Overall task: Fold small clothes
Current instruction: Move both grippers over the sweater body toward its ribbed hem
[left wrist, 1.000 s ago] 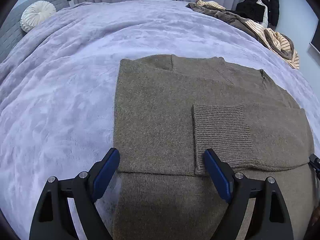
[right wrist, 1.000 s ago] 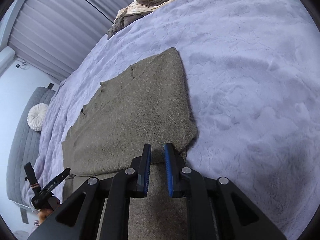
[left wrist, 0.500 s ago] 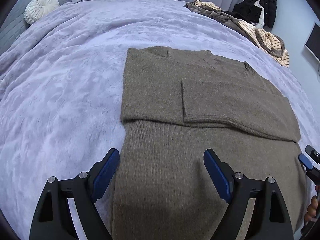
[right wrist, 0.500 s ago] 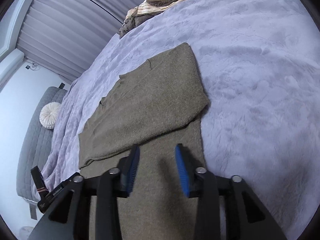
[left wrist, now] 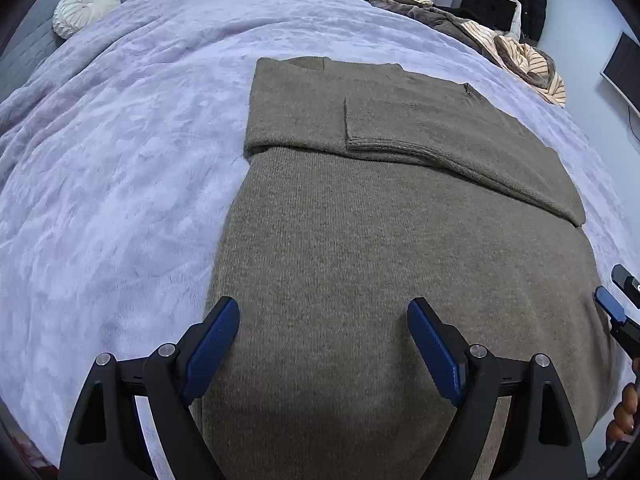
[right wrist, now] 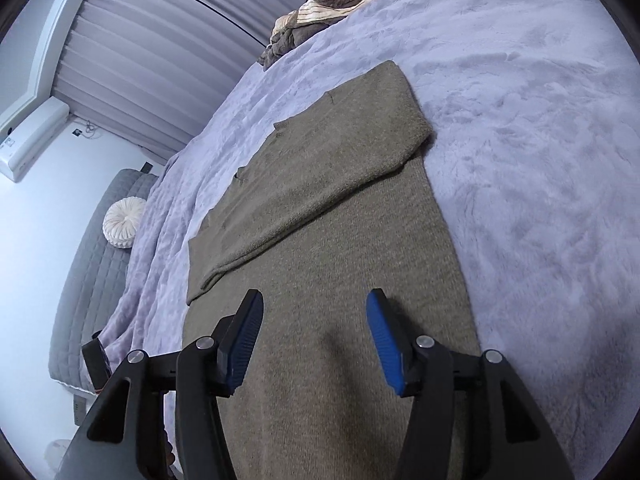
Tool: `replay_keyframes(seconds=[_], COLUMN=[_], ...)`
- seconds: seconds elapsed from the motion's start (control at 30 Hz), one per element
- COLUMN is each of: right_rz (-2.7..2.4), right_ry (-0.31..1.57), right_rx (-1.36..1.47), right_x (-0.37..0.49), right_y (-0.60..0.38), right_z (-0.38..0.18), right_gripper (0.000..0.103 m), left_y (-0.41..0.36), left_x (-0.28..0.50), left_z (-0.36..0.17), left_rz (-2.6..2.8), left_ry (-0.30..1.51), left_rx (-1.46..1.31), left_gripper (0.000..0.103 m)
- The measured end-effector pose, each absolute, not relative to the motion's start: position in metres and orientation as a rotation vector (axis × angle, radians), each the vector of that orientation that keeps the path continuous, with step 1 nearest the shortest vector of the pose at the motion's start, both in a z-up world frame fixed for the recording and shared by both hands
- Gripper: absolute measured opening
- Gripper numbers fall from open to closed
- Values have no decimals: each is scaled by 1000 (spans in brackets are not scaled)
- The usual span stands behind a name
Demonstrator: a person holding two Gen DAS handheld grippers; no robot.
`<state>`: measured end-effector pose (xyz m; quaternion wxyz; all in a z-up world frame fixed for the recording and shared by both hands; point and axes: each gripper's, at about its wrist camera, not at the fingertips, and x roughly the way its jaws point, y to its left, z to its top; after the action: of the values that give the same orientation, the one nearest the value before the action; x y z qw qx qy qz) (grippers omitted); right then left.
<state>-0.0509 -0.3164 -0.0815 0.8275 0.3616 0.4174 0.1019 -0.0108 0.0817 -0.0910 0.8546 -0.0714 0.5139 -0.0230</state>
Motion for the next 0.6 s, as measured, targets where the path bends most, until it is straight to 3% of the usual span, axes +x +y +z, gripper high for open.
replay_keyframes(seconds=[0.6], right_rz=[183], right_ry=[859], right_rx=[811], right_x=[-126], right_y=[-319], right_z=[-88], right_gripper=[59], left_y=[117], left_x=[-90], left_z=[-101], left_rz=[2], left_ry=[1099], left_rx=[-212], left_gripper=[87])
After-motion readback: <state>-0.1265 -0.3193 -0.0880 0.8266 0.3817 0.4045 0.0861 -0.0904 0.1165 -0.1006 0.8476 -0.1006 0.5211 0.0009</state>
